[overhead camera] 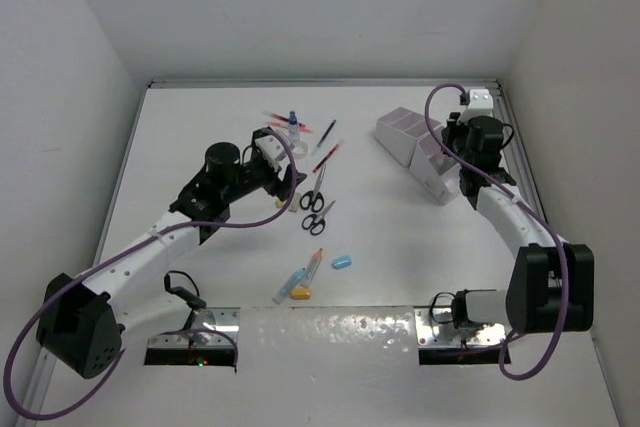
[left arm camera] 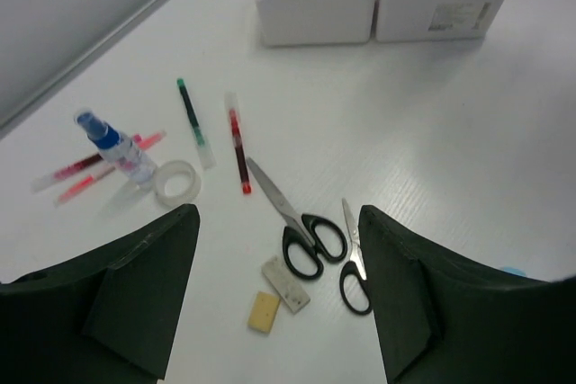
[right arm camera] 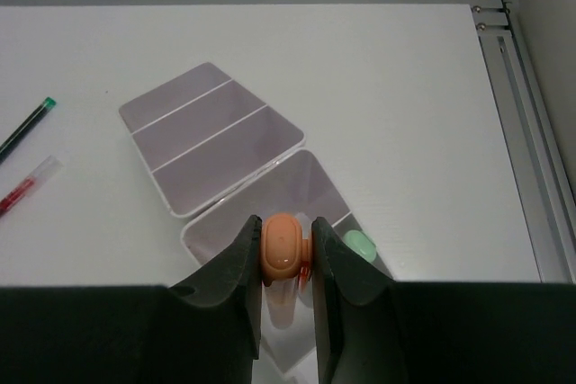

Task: Sort the stationery into containers
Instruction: Place the pen in the storage box.

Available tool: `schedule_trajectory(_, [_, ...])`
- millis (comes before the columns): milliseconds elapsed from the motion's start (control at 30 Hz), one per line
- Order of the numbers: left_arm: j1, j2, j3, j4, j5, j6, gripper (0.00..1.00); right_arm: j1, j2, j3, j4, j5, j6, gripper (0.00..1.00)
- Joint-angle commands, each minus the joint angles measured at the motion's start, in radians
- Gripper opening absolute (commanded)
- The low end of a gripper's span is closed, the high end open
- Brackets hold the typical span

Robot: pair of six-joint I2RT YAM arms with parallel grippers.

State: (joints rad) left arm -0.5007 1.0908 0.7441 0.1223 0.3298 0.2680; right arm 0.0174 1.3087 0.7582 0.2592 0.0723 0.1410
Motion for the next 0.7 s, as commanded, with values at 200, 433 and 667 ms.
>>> schedule_trajectory(200, [0.019, -0.035, -0.052, -0.007, -0.043, -0.047, 0.69, -0.066, 0.066, -0.046, 0.231, -0.183, -0.032, 0.0])
schedule_trajectory(433, [0.021, -0.023, -0.049, -0.006, -0.061, -0.018, 0.69, -0.102, 0.098, -0.12, 0.313, -0.236, -0.04, 0.0])
schedule_trajectory(667, [0.024, -0.012, -0.048, 0.001, -0.046, -0.01, 0.71, -0.117, 0.092, -0.067, 0.22, -0.238, -0.006, 0.53])
